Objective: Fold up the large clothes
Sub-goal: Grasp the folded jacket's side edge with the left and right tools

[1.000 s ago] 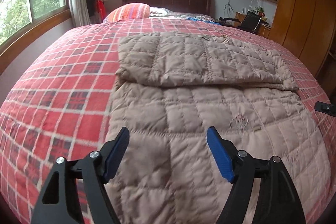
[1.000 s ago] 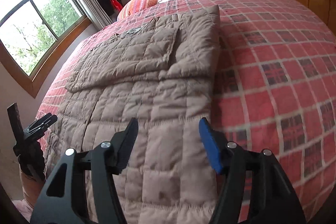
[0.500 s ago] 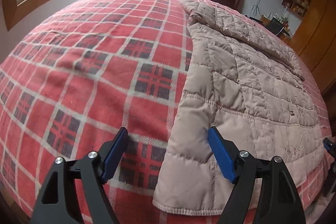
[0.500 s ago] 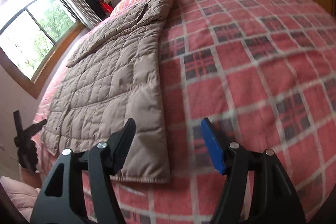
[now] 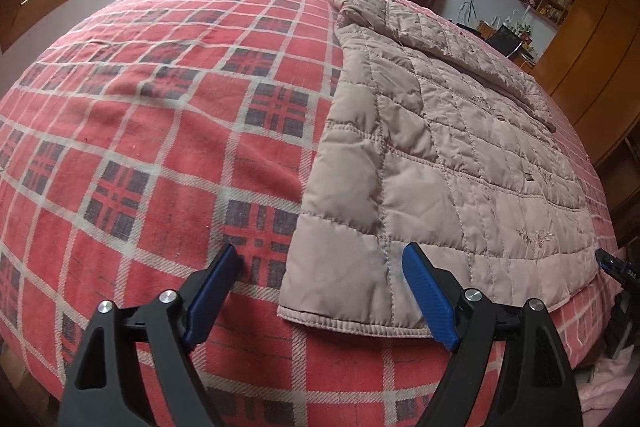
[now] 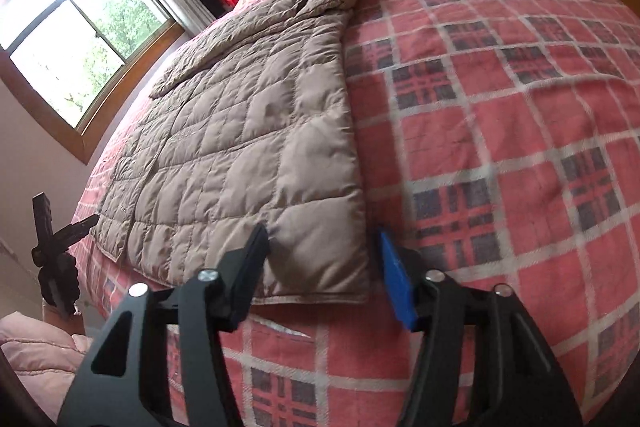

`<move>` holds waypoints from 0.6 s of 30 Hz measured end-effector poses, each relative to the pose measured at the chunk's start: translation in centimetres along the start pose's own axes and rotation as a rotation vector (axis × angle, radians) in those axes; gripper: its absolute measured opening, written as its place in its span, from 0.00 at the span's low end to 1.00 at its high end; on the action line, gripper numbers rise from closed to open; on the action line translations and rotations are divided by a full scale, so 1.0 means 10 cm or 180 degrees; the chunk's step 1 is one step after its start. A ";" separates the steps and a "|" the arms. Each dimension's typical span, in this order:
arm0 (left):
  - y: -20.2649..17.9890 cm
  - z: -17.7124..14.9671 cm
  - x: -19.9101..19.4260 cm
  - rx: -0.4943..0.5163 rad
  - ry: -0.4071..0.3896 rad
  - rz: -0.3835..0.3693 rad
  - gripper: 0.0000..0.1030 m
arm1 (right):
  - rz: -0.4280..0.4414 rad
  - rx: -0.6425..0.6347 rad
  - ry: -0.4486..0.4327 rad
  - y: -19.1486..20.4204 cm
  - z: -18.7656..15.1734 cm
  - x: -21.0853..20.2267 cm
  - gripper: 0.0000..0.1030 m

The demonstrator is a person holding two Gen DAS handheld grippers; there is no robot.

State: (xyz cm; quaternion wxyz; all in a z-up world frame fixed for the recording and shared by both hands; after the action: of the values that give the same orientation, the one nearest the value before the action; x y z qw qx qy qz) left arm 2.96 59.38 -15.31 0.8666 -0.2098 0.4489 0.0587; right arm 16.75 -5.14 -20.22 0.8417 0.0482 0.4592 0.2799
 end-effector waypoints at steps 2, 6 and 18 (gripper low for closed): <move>-0.01 -0.01 0.01 0.0010 0.0005 0.0000 0.81 | -0.0058 -0.0050 0.0025 0.03 0.00 0.04 0.46; -0.01 0.00 0.00 -0.0018 -0.0019 0.0030 0.64 | 0.0074 0.0005 0.0015 0.05 0.01 0.05 0.22; -0.16 0.08 -0.09 -0.0106 0.0036 -0.0405 0.13 | 0.0441 -0.0010 -0.0209 0.21 0.25 -0.15 0.11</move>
State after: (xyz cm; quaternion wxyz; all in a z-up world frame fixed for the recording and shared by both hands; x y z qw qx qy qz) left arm 3.49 58.34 -13.68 0.8625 -0.2526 0.4384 0.0097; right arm 17.21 -3.76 -16.98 0.8350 0.0877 0.4265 0.3364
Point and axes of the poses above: each gripper's, at about its wrist camera, not at the fingertips, and x roughly the way its jaws point, y to its left, z to its top, the point moved 7 cm from there along x, roughly the way its jaws point, and after that the axes turned 9 degrees about -x, right-handed, at the moved point
